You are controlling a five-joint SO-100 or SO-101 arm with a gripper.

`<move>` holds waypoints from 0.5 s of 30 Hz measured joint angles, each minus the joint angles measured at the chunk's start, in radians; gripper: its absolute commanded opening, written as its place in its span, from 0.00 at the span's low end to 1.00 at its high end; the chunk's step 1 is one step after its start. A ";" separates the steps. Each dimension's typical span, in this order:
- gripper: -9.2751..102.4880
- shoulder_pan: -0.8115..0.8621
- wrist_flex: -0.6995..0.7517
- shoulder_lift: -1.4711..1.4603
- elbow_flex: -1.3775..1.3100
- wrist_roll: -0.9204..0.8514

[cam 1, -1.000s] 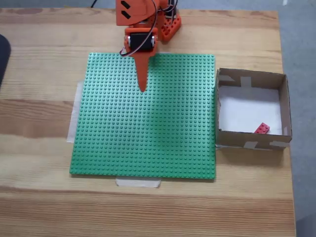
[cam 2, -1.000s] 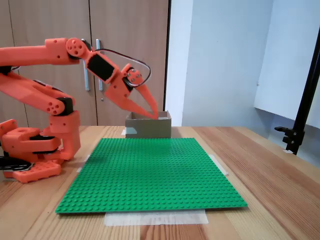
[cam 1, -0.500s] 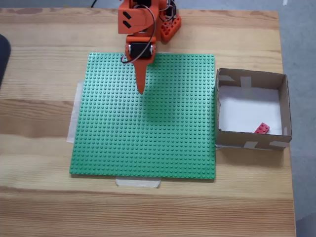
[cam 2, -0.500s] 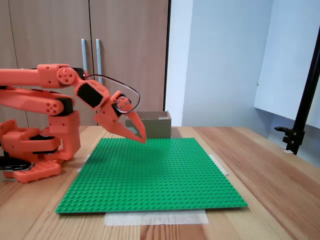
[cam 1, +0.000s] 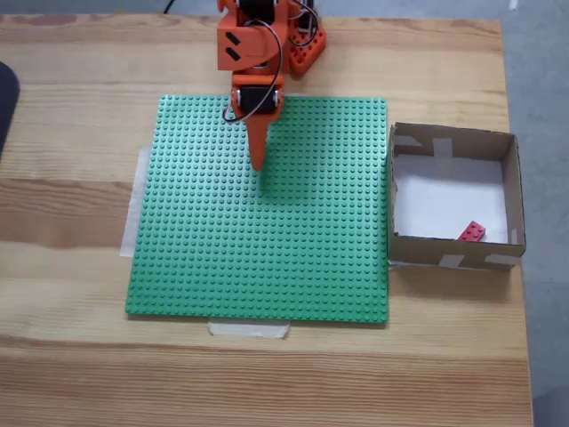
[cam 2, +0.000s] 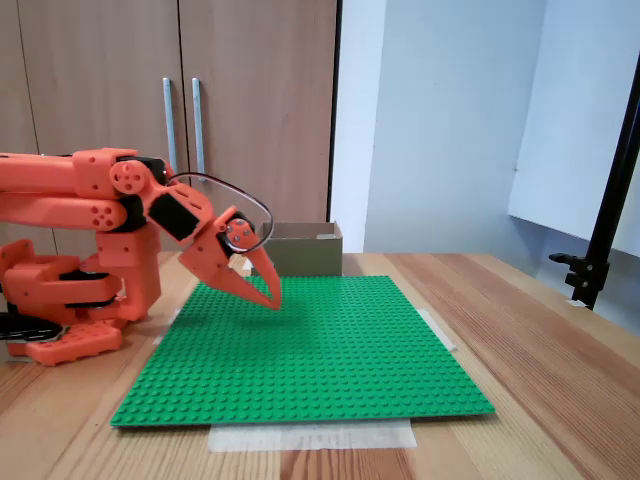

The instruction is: Pick the red lego block and put it in the box.

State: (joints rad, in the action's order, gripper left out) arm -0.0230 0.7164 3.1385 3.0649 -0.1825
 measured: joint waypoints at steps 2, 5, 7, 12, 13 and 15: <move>0.08 -0.002 0.000 0.009 0.006 0.002; 0.08 0.005 0.000 0.028 0.023 0.002; 0.08 0.008 0.000 0.044 0.034 0.003; 0.08 0.008 0.012 0.075 0.064 0.003; 0.08 0.008 0.012 0.077 0.066 0.003; 0.08 0.008 0.012 0.077 0.066 0.003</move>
State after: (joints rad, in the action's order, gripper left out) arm -0.0153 0.7286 3.2152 3.1309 -0.1795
